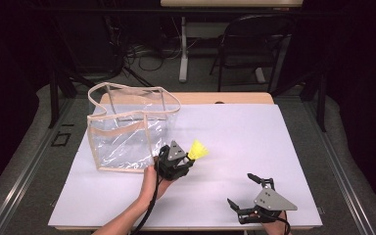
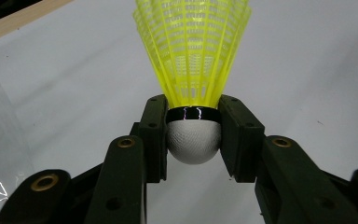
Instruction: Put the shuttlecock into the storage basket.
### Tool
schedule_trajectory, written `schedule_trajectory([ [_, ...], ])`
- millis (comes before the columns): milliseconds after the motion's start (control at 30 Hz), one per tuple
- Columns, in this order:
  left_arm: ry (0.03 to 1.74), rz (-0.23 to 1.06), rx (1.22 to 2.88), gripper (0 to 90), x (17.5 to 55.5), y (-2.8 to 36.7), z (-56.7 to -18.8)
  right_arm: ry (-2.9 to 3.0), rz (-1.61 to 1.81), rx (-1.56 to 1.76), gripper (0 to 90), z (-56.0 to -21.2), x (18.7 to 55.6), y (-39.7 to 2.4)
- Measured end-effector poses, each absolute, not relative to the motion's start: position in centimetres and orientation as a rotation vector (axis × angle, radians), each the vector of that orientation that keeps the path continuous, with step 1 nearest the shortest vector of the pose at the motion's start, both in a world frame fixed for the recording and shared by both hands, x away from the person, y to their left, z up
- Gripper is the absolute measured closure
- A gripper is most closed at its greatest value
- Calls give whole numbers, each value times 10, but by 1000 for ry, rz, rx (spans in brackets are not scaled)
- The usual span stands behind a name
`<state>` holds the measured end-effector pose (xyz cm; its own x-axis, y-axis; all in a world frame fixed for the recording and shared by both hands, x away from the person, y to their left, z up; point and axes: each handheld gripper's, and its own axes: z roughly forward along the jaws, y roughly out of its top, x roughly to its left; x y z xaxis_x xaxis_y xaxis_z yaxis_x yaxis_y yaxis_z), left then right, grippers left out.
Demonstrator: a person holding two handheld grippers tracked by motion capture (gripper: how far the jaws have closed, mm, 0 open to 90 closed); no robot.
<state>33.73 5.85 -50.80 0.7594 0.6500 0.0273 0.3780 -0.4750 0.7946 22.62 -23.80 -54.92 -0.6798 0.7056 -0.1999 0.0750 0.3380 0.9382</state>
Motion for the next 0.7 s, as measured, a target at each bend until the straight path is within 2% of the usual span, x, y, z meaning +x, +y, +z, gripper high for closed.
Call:
schedule_trajectory([
  [700, 767, 418, 2112, 650, 350, 57, -496, 2004, 1361, 685, 6, -549, 226, -238],
])
